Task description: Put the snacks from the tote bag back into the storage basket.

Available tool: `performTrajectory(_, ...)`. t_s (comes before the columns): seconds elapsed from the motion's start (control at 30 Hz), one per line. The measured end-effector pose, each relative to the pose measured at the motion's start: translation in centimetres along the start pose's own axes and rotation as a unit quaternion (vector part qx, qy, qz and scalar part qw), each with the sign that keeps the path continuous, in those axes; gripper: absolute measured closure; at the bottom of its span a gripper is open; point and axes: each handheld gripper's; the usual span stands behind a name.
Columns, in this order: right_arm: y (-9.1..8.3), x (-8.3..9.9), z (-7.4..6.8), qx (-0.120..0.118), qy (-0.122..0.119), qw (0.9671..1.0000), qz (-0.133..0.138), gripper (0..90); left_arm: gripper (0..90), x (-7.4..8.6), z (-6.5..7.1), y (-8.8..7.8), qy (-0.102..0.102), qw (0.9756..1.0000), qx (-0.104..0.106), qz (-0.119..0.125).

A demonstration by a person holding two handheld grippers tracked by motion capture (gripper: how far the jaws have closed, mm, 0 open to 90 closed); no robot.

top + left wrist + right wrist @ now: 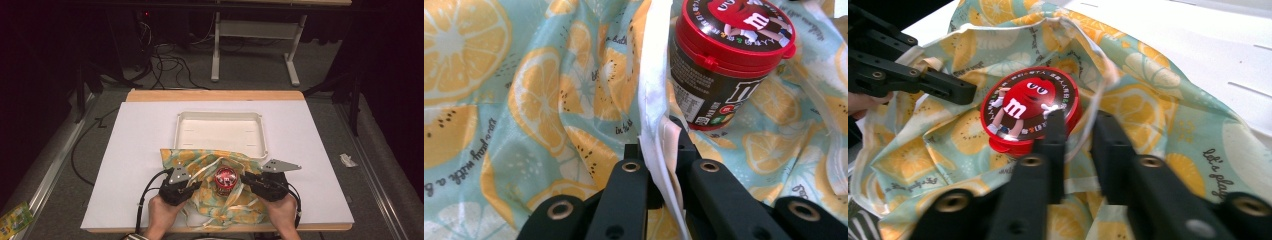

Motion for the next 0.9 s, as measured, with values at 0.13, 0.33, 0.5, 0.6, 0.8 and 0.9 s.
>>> performTrajectory(0.13, 0.0, 0.1, 0.2, 0.007, -0.008, 0.9999, 0.000, 90.0, 88.5, 0.0, -0.1, -0.2, 0.001, 1.0000, -0.009, 0.003)
performTrajectory(0.33, -1.1, 0.1, 1.4, 0.036, -0.008, 0.9993, -0.003, 90.0, 86.9, -0.2, -0.4, -0.5, 0.002, 0.9993, -0.036, 0.006)
performTrajectory(0.5, -2.0, 0.2, 3.0, 0.063, -0.006, 0.9979, -0.016, 90.0, 86.5, -0.2, -0.6, -0.5, 0.004, 0.9986, -0.053, 0.000)
performTrajectory(0.6, -2.2, 0.3, 3.7, 0.073, -0.006, 0.9969, -0.028, 90.0, 85.9, -0.3, -0.5, -0.4, 0.008, 0.9982, -0.060, -0.003)
performTrajectory(0.8, -1.6, 0.1, 4.7, 0.094, -0.014, 0.9942, -0.052, 90.0, 84.7, -0.7, -0.5, -0.1, 0.014, 0.9970, -0.074, -0.012)
performTrajectory(0.9, -1.2, -0.1, 5.0, 0.102, -0.017, 0.9928, -0.059, 90.0, 84.1, -0.7, -0.8, 0.0, 0.012, 0.9967, -0.079, -0.016)
Point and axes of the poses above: each handheld gripper's, and its own axes: y roughly forward along the jaws, x roughly out of its underside, z roughly to its right, and after that the axes turned 8 degrees about -z, right-handed
